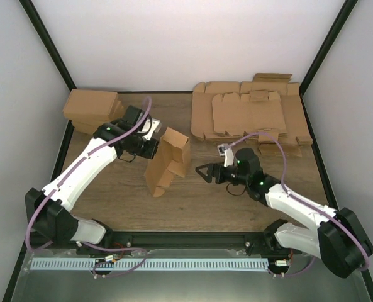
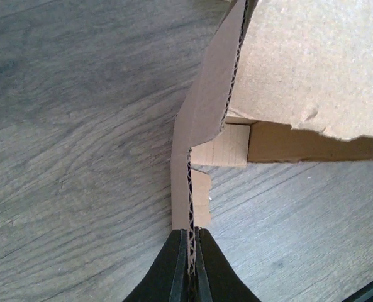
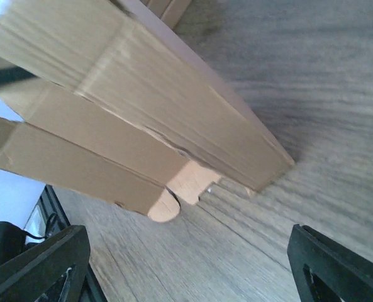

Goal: Fold the paper box

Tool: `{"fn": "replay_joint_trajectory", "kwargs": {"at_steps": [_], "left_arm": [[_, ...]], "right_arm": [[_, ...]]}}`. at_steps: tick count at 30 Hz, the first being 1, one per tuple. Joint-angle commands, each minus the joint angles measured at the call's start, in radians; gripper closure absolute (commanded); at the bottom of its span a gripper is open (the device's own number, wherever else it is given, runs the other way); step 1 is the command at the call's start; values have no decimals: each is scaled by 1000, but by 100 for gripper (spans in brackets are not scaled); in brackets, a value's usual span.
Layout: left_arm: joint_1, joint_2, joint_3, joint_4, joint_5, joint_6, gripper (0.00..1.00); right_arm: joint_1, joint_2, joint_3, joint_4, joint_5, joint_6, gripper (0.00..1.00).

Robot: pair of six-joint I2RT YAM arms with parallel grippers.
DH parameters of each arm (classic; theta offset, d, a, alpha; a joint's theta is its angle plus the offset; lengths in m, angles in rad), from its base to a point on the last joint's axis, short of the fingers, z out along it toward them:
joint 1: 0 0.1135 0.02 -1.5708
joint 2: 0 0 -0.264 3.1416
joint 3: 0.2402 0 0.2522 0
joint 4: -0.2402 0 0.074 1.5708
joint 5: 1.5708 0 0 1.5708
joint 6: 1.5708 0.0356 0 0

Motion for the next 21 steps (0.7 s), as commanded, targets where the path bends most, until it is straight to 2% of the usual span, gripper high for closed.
{"fn": "replay_joint_trajectory", "kwargs": {"at_steps": [1, 5, 8, 12, 14, 16, 19, 21], "left_arm": [[0, 31, 47, -64, 9, 21, 96], [-1, 34, 43, -47, 36, 18, 93], [0, 32, 34, -31, 67, 19, 88], [-1, 19, 24, -9, 79, 21, 65], [-1, 3, 21, 13, 80, 23, 50], [-1, -16, 16, 48, 81, 23, 38], [3, -38, 6, 93, 82, 19, 33], [10, -40, 4, 120, 88, 8, 32]], "right_arm": [[-10, 45, 153, -97, -75, -116, 11], [-11, 93, 235, -131, -62, -187, 12], [-11, 115, 270, -136, -14, -177, 13], [-11, 136, 319, -121, -37, -201, 9], [-11, 144, 356, -145, -14, -257, 6], [-10, 142, 385, -169, 20, -327, 3], [4, 135, 425, -197, 52, -428, 0], [37, 140, 454, -232, 146, -466, 0]]}}
